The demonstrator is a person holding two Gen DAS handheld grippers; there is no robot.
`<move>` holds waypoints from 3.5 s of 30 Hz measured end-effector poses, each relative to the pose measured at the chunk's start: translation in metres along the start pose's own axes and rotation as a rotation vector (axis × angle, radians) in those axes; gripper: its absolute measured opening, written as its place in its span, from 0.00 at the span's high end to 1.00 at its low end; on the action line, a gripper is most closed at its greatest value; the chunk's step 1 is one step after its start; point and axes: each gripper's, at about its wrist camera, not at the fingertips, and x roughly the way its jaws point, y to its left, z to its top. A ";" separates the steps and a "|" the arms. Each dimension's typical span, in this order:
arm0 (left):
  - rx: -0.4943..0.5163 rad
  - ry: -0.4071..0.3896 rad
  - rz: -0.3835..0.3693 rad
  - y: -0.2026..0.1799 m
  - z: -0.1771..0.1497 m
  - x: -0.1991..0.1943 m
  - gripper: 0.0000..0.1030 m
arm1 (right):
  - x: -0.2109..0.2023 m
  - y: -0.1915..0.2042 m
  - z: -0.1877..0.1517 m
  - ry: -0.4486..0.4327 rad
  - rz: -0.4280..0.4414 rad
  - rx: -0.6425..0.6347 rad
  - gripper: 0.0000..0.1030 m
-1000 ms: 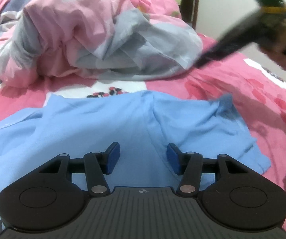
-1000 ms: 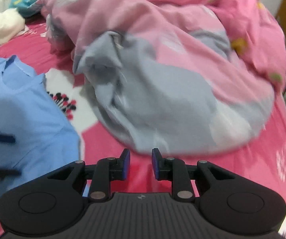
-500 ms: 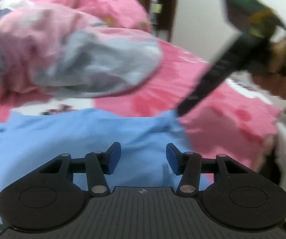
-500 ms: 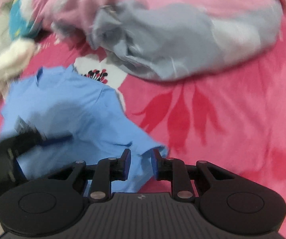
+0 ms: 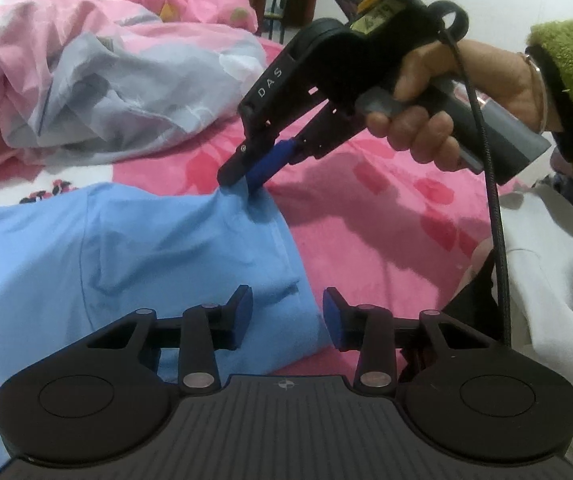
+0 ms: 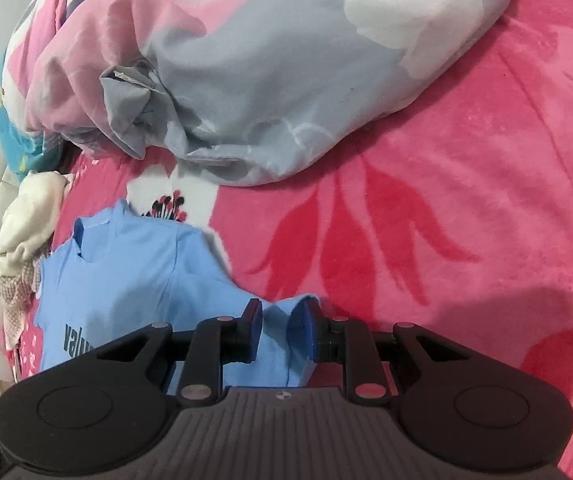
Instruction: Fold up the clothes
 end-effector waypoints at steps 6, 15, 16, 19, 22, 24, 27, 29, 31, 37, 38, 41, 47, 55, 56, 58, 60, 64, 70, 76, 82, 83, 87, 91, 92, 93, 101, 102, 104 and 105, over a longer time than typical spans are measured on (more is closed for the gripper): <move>-0.035 0.038 0.032 -0.005 0.003 0.005 0.75 | 0.003 -0.002 -0.003 0.001 0.012 0.011 0.78; -0.061 0.128 0.098 -0.009 0.007 0.018 0.75 | 0.002 -0.007 0.000 0.003 0.017 -0.001 0.78; -0.076 0.136 0.104 -0.007 0.008 0.019 0.76 | 0.003 -0.007 0.000 0.004 0.018 0.000 0.78; -0.117 0.144 0.115 -0.004 0.008 0.019 0.85 | 0.003 -0.008 0.001 0.006 0.021 -0.003 0.78; -0.155 0.145 0.128 -0.002 0.008 0.015 0.94 | 0.004 -0.008 0.001 0.007 0.024 -0.006 0.78; -0.180 0.143 0.143 -0.002 0.008 0.011 0.95 | 0.004 -0.008 0.001 0.006 0.025 -0.005 0.78; -0.209 0.130 0.166 -0.006 0.007 0.002 0.95 | 0.005 -0.008 0.001 0.004 0.025 -0.004 0.78; -0.218 0.120 0.174 -0.010 0.005 -0.004 0.96 | 0.005 -0.008 0.000 0.003 0.024 -0.003 0.78; -0.231 0.112 0.177 -0.013 0.003 -0.008 0.96 | 0.005 -0.008 0.000 0.002 0.022 -0.004 0.78; -0.271 0.039 0.175 -0.015 -0.002 -0.020 0.96 | 0.005 -0.008 0.002 -0.007 0.008 -0.007 0.78; -0.273 0.018 0.173 -0.015 -0.002 -0.023 0.96 | 0.006 -0.009 0.003 -0.007 0.007 -0.007 0.78; -0.275 -0.027 0.163 -0.016 -0.005 -0.030 0.96 | 0.007 -0.009 0.004 -0.008 0.002 -0.008 0.79; -0.223 -0.010 0.137 -0.018 -0.013 -0.025 0.96 | 0.008 -0.010 0.006 -0.009 -0.007 -0.010 0.79; -0.197 -0.038 0.034 -0.011 -0.010 -0.034 0.96 | 0.009 -0.009 0.010 0.001 -0.023 -0.031 0.81; -0.207 -0.035 0.011 -0.008 -0.009 -0.033 0.96 | 0.007 -0.006 0.011 -0.003 -0.034 -0.054 0.81; -0.232 -0.022 -0.039 -0.003 -0.006 -0.031 0.96 | 0.003 0.002 0.014 -0.023 -0.068 -0.122 0.80; -0.249 0.006 -0.074 0.001 -0.005 -0.025 0.96 | 0.000 0.006 0.014 -0.036 -0.115 -0.185 0.80; -0.268 0.085 -0.120 0.007 -0.011 -0.005 0.95 | 0.005 0.007 0.014 -0.014 -0.191 -0.260 0.81; -0.389 0.078 -0.191 0.020 -0.017 -0.001 0.78 | -0.022 0.026 0.010 -0.108 -0.249 -0.389 0.80; -0.379 0.069 -0.194 0.012 -0.020 0.001 0.67 | -0.008 0.054 -0.011 0.009 -0.100 -0.631 0.80; -0.402 0.059 -0.199 0.016 -0.025 0.002 0.66 | 0.002 0.029 -0.017 0.155 -0.231 -0.626 0.80; -0.406 0.057 -0.201 0.016 -0.026 0.003 0.66 | -0.002 0.027 -0.018 0.177 -0.275 -0.622 0.80; -0.414 0.060 -0.206 0.019 -0.025 0.002 0.66 | -0.017 0.021 -0.013 0.197 -0.325 -0.528 0.80; -0.406 0.024 -0.163 0.021 -0.020 -0.009 0.66 | -0.031 0.016 0.004 0.114 -0.219 -0.355 0.80; -0.393 0.007 -0.145 0.021 -0.018 -0.013 0.66 | -0.032 0.015 0.007 0.098 -0.196 -0.313 0.80; -0.377 -0.011 -0.126 0.021 -0.016 -0.016 0.66 | -0.031 0.015 0.010 0.086 -0.177 -0.281 0.80; -0.278 0.063 -0.039 0.016 -0.007 0.013 0.75 | -0.008 0.002 0.013 0.134 -0.057 -0.020 0.79; -0.279 0.060 -0.034 0.016 -0.009 0.013 0.78 | -0.003 0.000 0.012 0.145 -0.062 -0.004 0.79; -0.301 0.054 -0.039 0.019 -0.011 0.011 0.88 | 0.003 -0.006 0.009 0.153 -0.072 0.026 0.80; -0.308 0.050 -0.045 0.020 -0.012 0.010 0.91 | 0.005 -0.009 0.008 0.148 -0.065 0.043 0.80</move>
